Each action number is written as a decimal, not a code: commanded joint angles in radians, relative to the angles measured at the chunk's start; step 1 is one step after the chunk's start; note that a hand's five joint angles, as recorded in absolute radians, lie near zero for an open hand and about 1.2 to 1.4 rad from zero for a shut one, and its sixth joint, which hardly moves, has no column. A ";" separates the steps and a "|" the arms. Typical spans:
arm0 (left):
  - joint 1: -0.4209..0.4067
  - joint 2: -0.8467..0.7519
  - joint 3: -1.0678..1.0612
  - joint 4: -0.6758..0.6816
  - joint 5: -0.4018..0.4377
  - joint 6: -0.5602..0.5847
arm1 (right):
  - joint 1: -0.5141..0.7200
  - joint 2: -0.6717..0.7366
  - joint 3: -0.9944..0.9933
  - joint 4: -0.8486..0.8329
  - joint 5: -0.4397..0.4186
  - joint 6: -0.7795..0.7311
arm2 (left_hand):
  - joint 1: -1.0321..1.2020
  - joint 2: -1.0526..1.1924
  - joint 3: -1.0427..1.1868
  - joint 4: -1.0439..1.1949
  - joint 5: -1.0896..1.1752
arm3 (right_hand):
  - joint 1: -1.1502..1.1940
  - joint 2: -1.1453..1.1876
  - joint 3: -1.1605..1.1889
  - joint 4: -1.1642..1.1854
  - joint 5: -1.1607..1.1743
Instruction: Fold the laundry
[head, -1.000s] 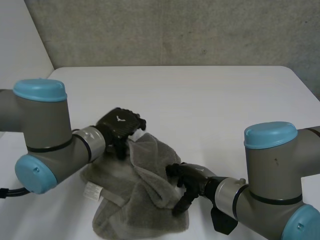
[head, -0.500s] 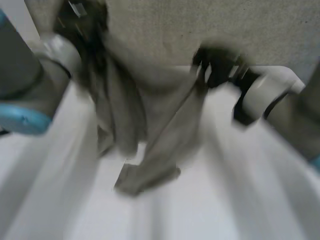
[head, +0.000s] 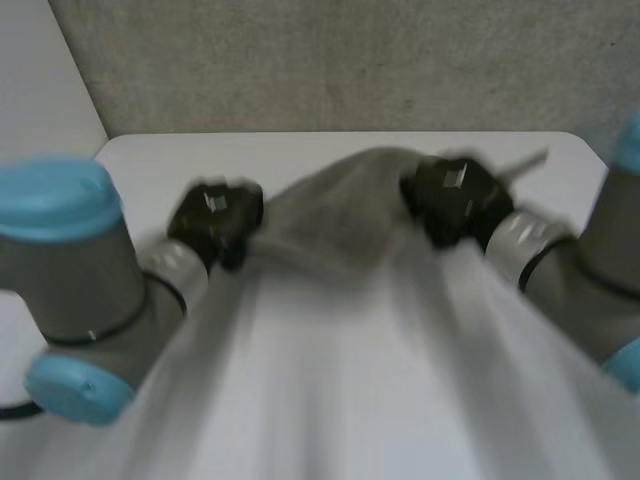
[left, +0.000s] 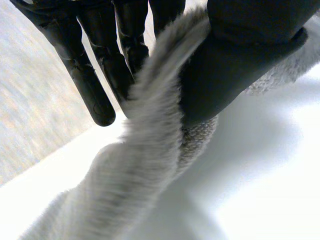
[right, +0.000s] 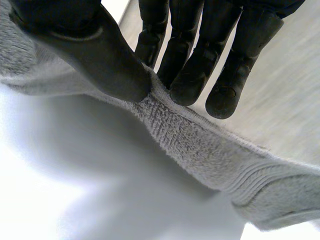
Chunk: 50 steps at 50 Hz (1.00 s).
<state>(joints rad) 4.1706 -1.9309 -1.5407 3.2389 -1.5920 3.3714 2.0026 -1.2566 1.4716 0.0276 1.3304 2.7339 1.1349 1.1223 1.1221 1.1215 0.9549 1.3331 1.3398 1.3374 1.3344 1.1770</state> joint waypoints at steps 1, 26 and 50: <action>0.000 -0.083 -0.133 0.045 -0.005 0.186 | -0.007 0.152 0.154 0.002 0.021 -0.154 | 0.106 0.119 0.119 0.120 0.112 | 0.063 0.056 0.059 0.062 0.045; -0.003 0.015 -0.219 0.098 -0.002 0.226 | -0.142 -0.072 0.282 -0.172 0.010 0.104 | -0.915 -0.903 -0.903 -0.902 -0.910 | -0.893 -0.899 -0.897 -0.894 -0.911; 0.008 -0.002 -0.260 0.154 -0.003 0.236 | -0.143 0.092 0.328 -0.172 -0.047 -0.074 | -0.869 -0.856 -0.856 -0.855 -0.863 | -0.837 -0.844 -0.841 -0.838 -0.856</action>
<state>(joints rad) 4.1790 -1.9231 -1.8022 3.3931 -1.5952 3.6080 1.8595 -1.1924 1.7790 -0.0604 1.2882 2.6546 0.2202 0.2220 0.2211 0.2192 0.0487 0.4706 0.4887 0.4744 0.4799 0.2872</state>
